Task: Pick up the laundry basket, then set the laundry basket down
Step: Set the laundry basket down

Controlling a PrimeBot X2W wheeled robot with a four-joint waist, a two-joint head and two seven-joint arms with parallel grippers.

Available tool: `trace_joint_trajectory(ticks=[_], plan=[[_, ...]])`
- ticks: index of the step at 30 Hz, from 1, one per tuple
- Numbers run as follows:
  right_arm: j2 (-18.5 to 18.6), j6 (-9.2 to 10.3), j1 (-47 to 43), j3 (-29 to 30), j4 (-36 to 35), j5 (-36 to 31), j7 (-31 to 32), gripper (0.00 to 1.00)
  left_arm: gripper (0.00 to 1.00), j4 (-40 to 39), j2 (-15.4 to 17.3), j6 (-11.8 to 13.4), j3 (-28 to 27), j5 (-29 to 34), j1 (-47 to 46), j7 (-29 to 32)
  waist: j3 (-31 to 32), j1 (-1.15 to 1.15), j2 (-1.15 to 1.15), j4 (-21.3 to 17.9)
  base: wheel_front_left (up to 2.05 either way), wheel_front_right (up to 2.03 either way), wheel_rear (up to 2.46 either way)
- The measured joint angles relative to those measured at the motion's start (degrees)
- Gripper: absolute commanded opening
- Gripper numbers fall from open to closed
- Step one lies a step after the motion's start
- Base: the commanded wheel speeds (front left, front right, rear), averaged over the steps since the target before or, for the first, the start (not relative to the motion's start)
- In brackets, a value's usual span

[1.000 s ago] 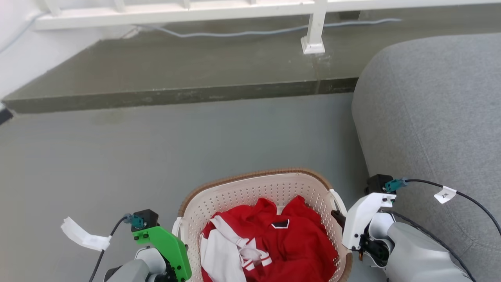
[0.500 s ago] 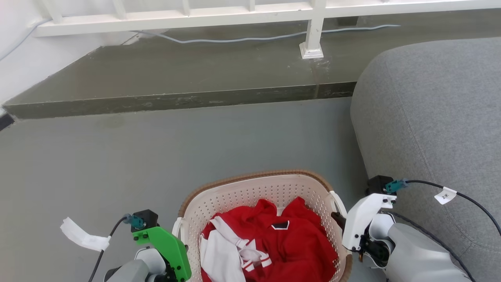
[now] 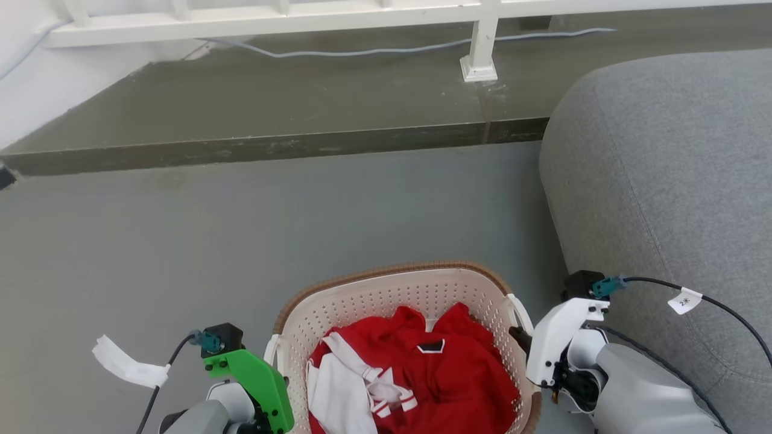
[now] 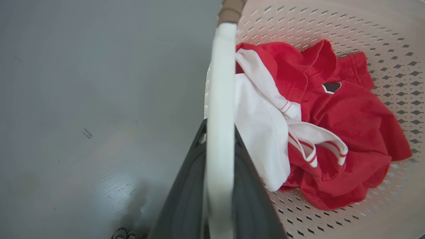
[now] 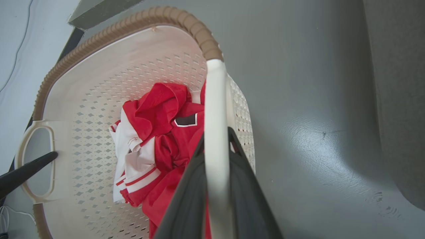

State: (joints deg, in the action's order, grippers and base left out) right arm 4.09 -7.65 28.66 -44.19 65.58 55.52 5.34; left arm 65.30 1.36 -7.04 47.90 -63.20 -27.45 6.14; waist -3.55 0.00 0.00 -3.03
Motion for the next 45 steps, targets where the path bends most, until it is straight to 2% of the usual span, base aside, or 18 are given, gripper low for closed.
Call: trace_joint_trajectory(ticks=[8,16,45], plan=[[0.18,0.01,0.5,-0.15,-0.56,0.01,-0.27,0.0,0.0,-0.04,0.09,0.0,0.34,0.01,-0.55,-1.16,-2.38,0.0,0.0,-0.32,0.0,0.0,0.0],[1.71,0.01,3.25,-0.16,-2.18,0.18,-2.11,0.0,0.0,-1.23,0.12,0.05,0.49,0.44,-4.63,-4.8,-7.05,0.0,0.0,-0.6,0.0,0.0,0.0],[6.26,0.01,11.65,0.15,-8.8,0.47,-12.95,0.0,0.0,-4.0,0.15,2.09,1.63,1.07,-16.86,-13.16,-28.84,0.01,0.0,0.13,0.0,0.0,0.0]])
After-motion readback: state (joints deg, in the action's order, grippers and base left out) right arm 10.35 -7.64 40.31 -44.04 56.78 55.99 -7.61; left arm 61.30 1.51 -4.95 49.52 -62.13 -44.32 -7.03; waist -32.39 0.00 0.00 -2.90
